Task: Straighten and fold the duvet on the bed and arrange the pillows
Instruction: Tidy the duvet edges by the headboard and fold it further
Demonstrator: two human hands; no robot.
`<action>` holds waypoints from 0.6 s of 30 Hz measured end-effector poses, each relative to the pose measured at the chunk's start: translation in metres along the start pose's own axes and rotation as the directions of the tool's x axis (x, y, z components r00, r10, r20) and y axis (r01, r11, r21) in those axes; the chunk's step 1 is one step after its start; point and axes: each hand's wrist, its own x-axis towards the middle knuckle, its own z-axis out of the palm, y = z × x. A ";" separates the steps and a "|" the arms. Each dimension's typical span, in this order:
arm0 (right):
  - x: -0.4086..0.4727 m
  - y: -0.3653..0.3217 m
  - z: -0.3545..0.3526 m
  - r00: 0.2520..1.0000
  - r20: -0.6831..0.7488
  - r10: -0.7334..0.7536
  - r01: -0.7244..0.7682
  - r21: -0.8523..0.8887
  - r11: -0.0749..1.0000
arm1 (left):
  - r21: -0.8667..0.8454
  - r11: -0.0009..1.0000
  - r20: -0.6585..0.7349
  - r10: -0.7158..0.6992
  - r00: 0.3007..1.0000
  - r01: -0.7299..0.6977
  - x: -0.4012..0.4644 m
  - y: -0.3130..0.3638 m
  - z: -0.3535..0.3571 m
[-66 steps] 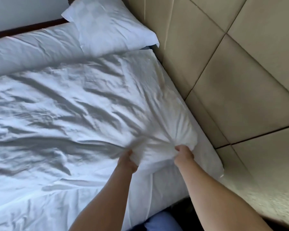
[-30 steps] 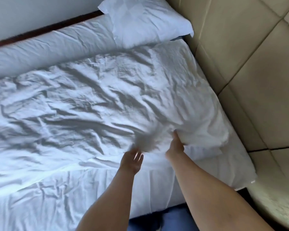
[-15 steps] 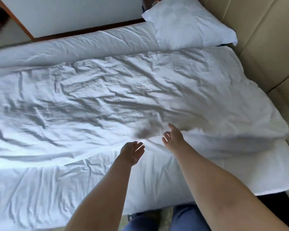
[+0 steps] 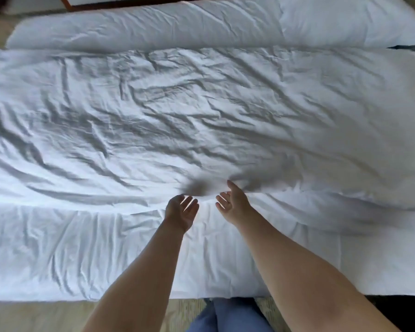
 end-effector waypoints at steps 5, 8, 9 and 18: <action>0.023 -0.007 0.037 0.997 0.019 0.078 -0.079 0.062 0.995 | -0.113 0.994 -0.009 -0.009 1.000 0.007 0.010 0.024 -0.002; 0.022 -0.016 0.072 0.996 -0.083 0.017 -0.006 0.128 0.992 | -0.182 0.983 0.032 0.020 0.999 -0.014 0.020 0.044 0.002; 0.021 -0.020 0.083 0.991 -0.130 -0.023 0.043 0.152 0.987 | -0.218 0.976 0.038 0.038 0.999 -0.029 0.023 0.052 0.005; 0.007 -0.043 0.113 0.987 -0.124 -0.105 0.144 0.363 0.920 | -0.259 0.957 0.166 0.180 0.970 -0.133 0.021 0.136 0.046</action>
